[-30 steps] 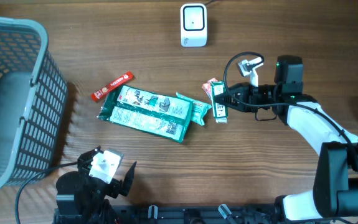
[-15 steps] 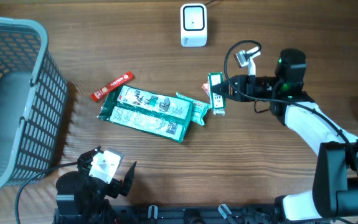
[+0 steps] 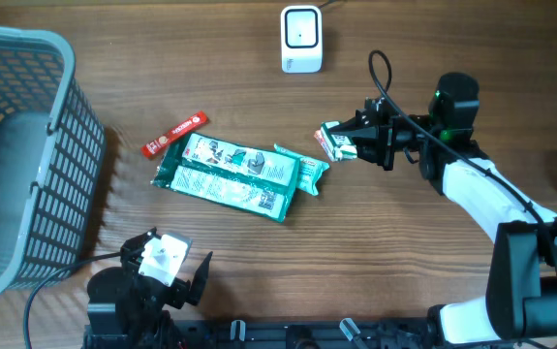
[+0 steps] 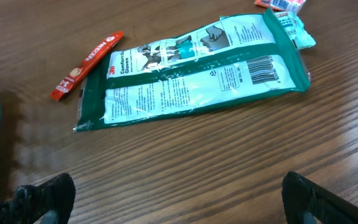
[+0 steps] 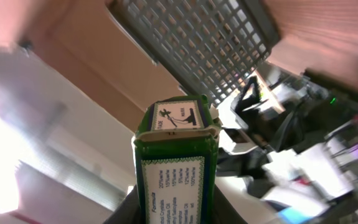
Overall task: Scan the item barcode
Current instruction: 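Lift the box and hold it under the white scanner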
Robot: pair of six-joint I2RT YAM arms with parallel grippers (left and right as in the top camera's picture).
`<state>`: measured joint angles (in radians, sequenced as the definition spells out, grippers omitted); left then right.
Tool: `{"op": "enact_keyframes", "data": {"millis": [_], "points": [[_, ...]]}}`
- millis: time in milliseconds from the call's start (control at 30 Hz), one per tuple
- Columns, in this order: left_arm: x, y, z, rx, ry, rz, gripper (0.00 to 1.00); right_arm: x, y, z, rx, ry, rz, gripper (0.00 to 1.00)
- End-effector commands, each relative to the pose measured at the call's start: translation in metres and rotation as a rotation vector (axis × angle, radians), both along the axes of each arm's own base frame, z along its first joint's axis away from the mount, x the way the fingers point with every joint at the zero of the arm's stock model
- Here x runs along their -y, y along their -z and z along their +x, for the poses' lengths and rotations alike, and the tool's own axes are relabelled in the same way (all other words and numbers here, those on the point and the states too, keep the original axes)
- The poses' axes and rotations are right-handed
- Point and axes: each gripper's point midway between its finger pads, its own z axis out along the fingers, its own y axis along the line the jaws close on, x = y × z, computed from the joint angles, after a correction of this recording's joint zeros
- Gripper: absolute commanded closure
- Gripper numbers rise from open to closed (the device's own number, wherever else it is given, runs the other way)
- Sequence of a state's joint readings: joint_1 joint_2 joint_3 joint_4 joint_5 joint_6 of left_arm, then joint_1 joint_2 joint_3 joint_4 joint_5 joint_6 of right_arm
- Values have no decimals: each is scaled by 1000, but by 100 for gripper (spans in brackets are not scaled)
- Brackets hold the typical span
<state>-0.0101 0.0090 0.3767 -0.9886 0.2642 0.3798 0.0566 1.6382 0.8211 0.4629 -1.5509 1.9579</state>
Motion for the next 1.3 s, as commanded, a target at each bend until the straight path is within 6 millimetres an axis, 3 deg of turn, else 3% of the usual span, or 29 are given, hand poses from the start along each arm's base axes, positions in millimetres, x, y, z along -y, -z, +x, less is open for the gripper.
{"op": "enact_keyframes", "data": {"millis": [0,300,400,467,533,633,700,867,967,1100,1267], "points": [[2,1,0,-1,10,-5,0,11,-2,-2,-156,-21,14,96],[2,1,0,-1,9,-5,0,13,-1,-1,-164,-16,15,96],[2,1,0,-1,10,-5,0,12,-1,6,-94,20,5,96],[2,1,0,-1,10,-5,0,11,4,22,-42,111,-28,96],[2,1,0,-1,9,-5,0,8,20,58,138,321,-140,95],[2,1,0,-1,10,-5,0,10,36,93,545,482,-354,95],[2,1,0,-1,9,-5,0,3,45,97,782,462,-473,95],[2,1,0,-1,9,-5,0,-3,76,94,878,389,-673,95],[2,1,0,-1,10,-5,0,-3,77,104,913,358,-832,95],[2,1,0,-1,9,-5,0,-6,63,130,959,255,-1031,95],[2,1,0,-1,9,-5,0,-26,85,182,914,80,-1090,95]]}}
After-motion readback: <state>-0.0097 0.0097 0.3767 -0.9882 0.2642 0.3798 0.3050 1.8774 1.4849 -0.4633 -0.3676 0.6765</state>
